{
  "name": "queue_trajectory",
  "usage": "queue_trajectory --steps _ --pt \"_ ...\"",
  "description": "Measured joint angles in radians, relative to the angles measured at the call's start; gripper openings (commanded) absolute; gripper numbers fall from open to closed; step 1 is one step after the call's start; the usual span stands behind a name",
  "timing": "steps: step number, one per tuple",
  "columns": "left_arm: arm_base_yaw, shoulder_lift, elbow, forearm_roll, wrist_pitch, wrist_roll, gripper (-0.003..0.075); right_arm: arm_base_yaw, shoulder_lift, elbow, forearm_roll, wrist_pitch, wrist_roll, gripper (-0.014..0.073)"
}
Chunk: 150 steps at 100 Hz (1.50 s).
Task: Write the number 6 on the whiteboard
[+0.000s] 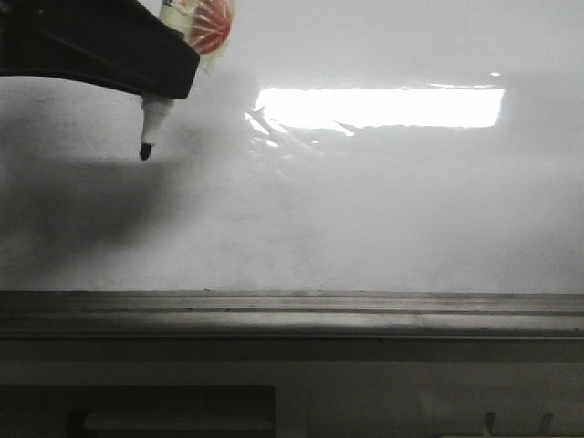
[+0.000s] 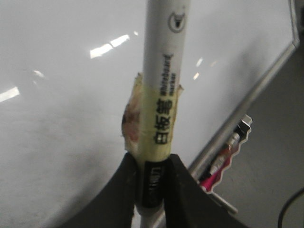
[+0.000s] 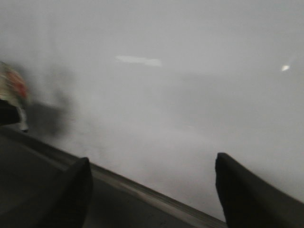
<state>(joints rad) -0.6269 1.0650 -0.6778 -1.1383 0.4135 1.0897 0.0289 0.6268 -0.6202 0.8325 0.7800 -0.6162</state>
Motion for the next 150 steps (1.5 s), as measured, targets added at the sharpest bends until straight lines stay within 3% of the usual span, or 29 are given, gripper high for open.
queue_trajectory --steps 14,27,56,97,134,146,150 --pt "-0.018 -0.002 0.000 0.110 0.075 -0.011 -0.0020 0.025 0.147 -0.110 0.115 0.139 -0.127 0.0489" --pt "-0.084 -0.002 0.000 0.185 0.073 -0.033 -0.0020 0.072 0.286 -0.212 0.139 0.241 -0.162 0.0489" --pt "-0.167 0.019 -0.008 0.379 0.037 -0.184 -0.0020 0.220 0.545 -0.437 0.141 0.312 -0.175 0.0489" --pt "-0.167 0.065 -0.073 0.411 0.037 -0.206 -0.0020 0.401 0.758 -0.599 0.067 0.363 -0.145 0.0480" --pt "-0.167 0.068 -0.101 0.424 0.039 -0.208 -0.0020 0.419 0.792 -0.604 0.042 0.373 -0.144 0.0122" --pt "-0.167 0.068 -0.104 0.428 0.043 -0.221 -0.0019 0.419 0.792 -0.607 0.027 0.373 -0.154 -0.0070" --pt "-0.167 0.068 -0.104 0.434 0.044 -0.221 -0.0016 0.419 0.792 -0.608 0.025 0.376 -0.157 -0.0067"
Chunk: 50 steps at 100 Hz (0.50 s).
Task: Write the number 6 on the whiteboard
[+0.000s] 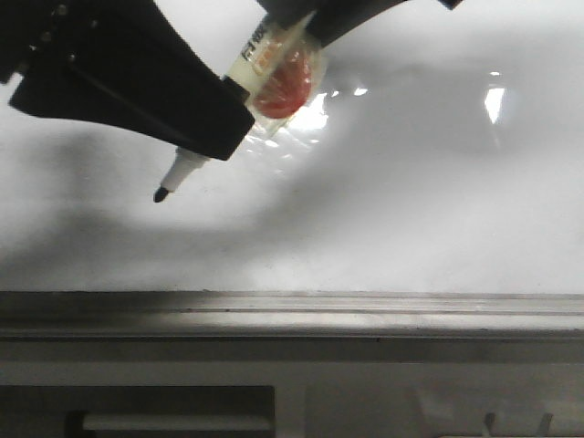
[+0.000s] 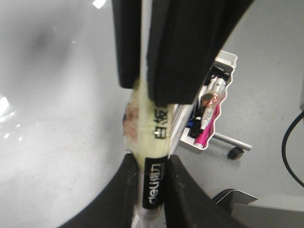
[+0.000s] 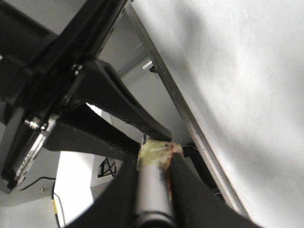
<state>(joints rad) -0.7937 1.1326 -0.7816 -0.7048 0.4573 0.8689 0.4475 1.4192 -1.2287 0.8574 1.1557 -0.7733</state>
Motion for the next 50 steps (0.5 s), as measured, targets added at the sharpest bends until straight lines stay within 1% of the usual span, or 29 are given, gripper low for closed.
queue_trajectory --steps 6,9,13,16,20,21,23,28,33,35,40,50 --pt "0.000 0.000 -0.002 0.000 0.004 0.000 0.0006 0.000 0.000 0.000 0.000 0.002 -0.002 -0.0062" --pt "0.000 0.000 -0.002 0.000 0.004 0.000 0.0031 0.000 0.000 0.000 0.000 0.002 -0.002 -0.0062" --pt "0.000 0.000 -0.002 0.000 0.004 0.000 0.0085 0.000 0.000 0.000 0.000 0.002 -0.002 -0.0062" --pt "0.000 0.000 -0.002 0.000 0.004 0.000 0.0134 0.000 0.000 0.000 0.000 0.002 -0.004 -0.0062" --pt "0.000 0.000 -0.002 0.000 0.004 0.000 0.0221 0.000 0.000 0.000 0.000 0.002 -0.006 -0.0061" --pt "0.000 0.000 -0.002 0.000 0.004 0.000 0.0253 0.000 0.000 0.000 0.000 0.002 -0.009 -0.0061" --pt "0.000 0.000 -0.004 0.000 0.004 0.002 0.0287 0.000 0.000 0.000 0.002 0.002 -0.009 -0.0061" --pt "0.000 0.000 -0.008 -0.006 -0.003 0.004 0.0421 0.000 0.000 0.000 0.005 0.002 -0.013 -0.0054" --pt "0.000 -0.002 -0.009 -0.014 -0.011 0.004 0.0512 0.000 -0.006 0.000 0.005 -0.008 -0.017 -0.0047" --pt "0.003 -0.005 -0.011 -0.018 -0.013 0.004 0.0538 0.000 -0.012 0.000 0.005 -0.015 -0.019 -0.0046" --pt "0.014 -0.013 -0.011 -0.031 -0.018 0.006 0.0561 0.000 -0.032 0.005 0.007 -0.039 -0.023 -0.0046" --pt "0.069 -0.050 -0.011 -0.054 -0.027 0.006 0.0533 0.000 -0.107 0.040 0.007 -0.113 -0.032 -0.0046"
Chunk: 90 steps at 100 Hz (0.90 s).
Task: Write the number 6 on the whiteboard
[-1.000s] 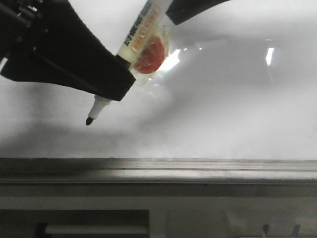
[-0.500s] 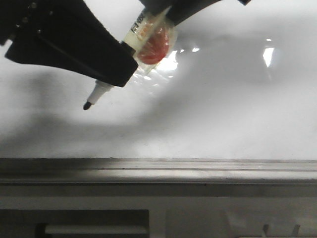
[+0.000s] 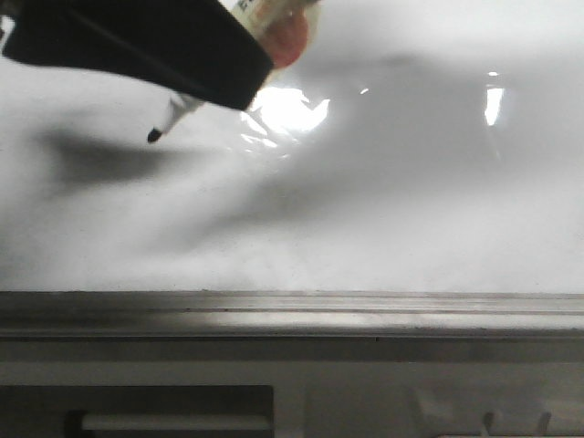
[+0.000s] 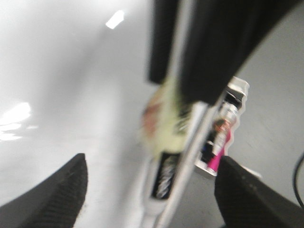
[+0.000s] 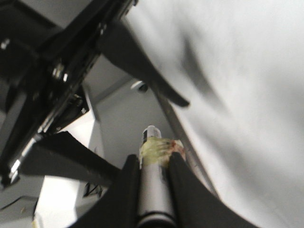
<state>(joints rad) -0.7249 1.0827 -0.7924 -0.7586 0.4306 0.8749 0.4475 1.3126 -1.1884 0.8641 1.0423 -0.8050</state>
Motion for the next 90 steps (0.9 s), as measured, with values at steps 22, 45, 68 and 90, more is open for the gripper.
queue_trajectory --steps 22,45,68,90 --pt "0.209 -0.158 0.033 -0.097 -0.028 0.000 0.0468 0.000 -0.248 0.200 -0.016 -0.193 -0.011 -0.0047" --pt "0.401 -0.343 0.200 -0.237 -0.122 0.000 0.0461 0.000 -0.513 0.459 -0.024 -0.404 -0.024 -0.0046" --pt "0.447 -0.437 0.275 -0.261 -0.149 0.000 0.0460 0.000 -0.609 0.573 -0.022 -0.637 -0.030 -0.0046" --pt "0.447 -0.440 0.279 -0.265 -0.154 0.000 0.0460 0.000 -0.555 0.575 0.010 -0.803 -0.032 -0.0046"
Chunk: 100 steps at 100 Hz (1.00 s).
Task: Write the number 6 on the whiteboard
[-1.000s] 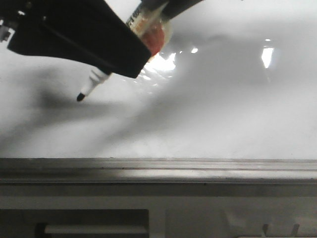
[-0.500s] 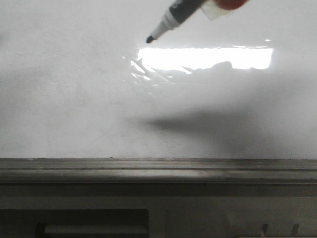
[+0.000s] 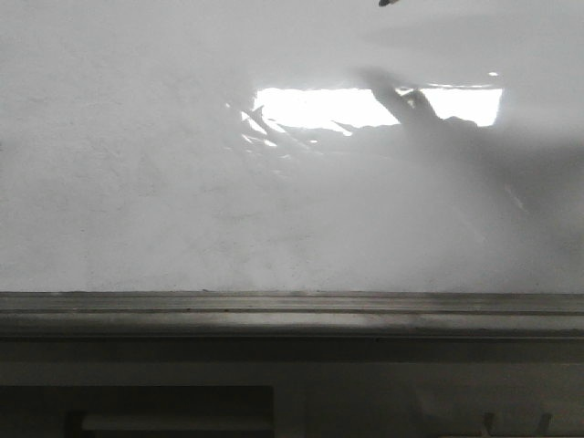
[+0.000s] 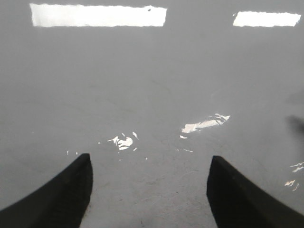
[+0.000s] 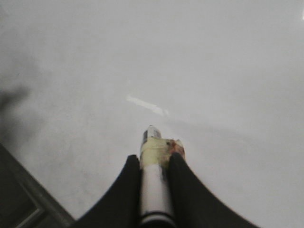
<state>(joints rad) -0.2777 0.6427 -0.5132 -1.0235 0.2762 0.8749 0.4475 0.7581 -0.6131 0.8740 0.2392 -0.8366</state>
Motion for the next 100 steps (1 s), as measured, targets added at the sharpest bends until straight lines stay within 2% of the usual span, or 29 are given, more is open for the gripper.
queue_trajectory --steps 14,25,40,54,68,86,100 --pt "0.000 0.000 0.002 0.000 -0.002 0.000 0.0460 0.000 0.070 -0.010 0.009 -0.068 0.000 -0.0046" --pt "0.000 0.000 0.002 0.000 -0.002 0.000 0.0460 0.002 0.138 -0.047 0.022 -0.056 0.000 -0.0046" --pt "0.000 0.000 0.002 0.000 -0.008 0.000 0.0460 0.003 0.221 -0.090 0.029 0.088 0.000 -0.0046" --pt "0.000 0.000 0.002 0.000 -0.010 0.000 0.0460 0.004 0.253 -0.093 -0.040 0.268 0.002 -0.0046" --pt "0.000 0.000 0.002 -0.003 -0.012 0.000 0.0460 -0.037 0.223 -0.086 -0.108 0.329 0.053 -0.0046" --pt "0.000 0.000 0.002 -0.012 -0.012 0.000 0.0460 -0.097 0.159 -0.086 -0.110 0.286 0.074 -0.0046" --pt "0.000 0.000 0.002 -0.016 -0.012 0.000 0.0460 -0.081 0.188 -0.086 0.031 0.233 -0.036 -0.0046"
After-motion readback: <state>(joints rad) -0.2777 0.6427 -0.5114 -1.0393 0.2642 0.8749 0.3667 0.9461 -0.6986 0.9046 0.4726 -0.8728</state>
